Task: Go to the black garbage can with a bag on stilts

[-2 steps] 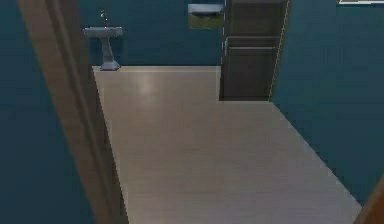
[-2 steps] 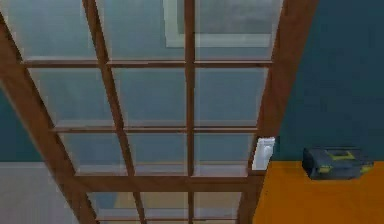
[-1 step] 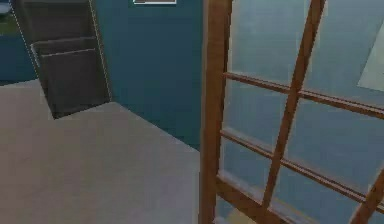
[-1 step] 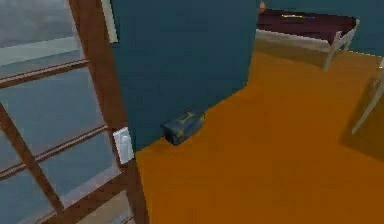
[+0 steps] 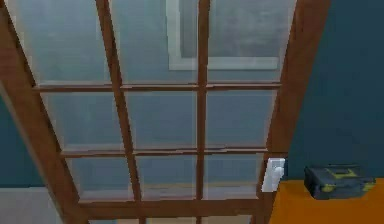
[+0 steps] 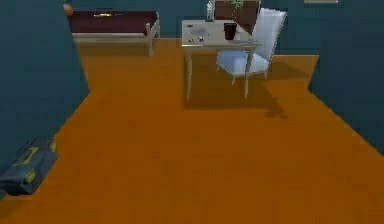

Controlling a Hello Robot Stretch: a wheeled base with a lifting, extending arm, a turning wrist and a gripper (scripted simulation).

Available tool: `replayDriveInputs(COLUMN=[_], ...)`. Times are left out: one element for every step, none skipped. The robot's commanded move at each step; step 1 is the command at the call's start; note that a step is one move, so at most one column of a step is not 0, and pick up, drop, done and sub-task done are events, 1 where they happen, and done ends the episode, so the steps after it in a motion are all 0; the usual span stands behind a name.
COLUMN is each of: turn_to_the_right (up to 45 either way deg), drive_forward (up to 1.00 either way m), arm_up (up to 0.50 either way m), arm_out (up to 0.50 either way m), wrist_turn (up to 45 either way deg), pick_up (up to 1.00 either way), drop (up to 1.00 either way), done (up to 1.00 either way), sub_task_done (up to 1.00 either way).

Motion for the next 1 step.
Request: replayDriveInputs(turn_to_the_right=[45.0], drive_forward=[0.00], arm_up=[0.00], arm_out=[0.00], wrist_turn=[0.0], pick_up=[0.00], drop=[0.00], done=[0.00], sub_task_done=[0.00])
